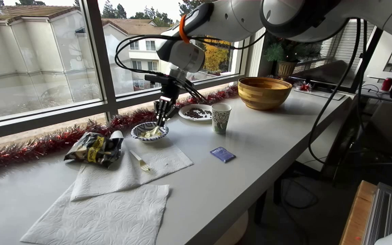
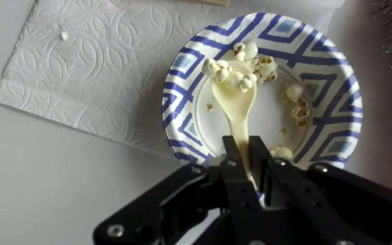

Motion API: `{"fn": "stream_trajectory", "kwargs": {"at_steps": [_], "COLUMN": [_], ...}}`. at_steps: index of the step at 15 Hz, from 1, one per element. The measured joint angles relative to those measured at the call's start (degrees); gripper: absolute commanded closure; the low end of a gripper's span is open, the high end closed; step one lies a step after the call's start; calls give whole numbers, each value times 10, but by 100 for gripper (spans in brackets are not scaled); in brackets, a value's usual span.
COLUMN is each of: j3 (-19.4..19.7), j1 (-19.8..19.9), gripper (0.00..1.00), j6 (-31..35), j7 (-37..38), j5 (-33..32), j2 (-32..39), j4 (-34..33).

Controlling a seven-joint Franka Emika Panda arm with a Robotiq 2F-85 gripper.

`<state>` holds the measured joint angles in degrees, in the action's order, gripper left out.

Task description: Use the spoon to scoop some of the contents from the bowl into the cup

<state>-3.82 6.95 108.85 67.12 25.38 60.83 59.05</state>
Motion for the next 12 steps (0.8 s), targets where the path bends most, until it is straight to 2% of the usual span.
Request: {"fn": "stream_trajectory", "kwargs": {"at_steps": [7,12], "j3": [-8,-13], "j1": [16,29], "gripper": [97,97], "j6": [-17,-97], "j7": [-7,-22], "j5": [15,16], "j2": [-4,-25], "j4": [-21,-36]}}
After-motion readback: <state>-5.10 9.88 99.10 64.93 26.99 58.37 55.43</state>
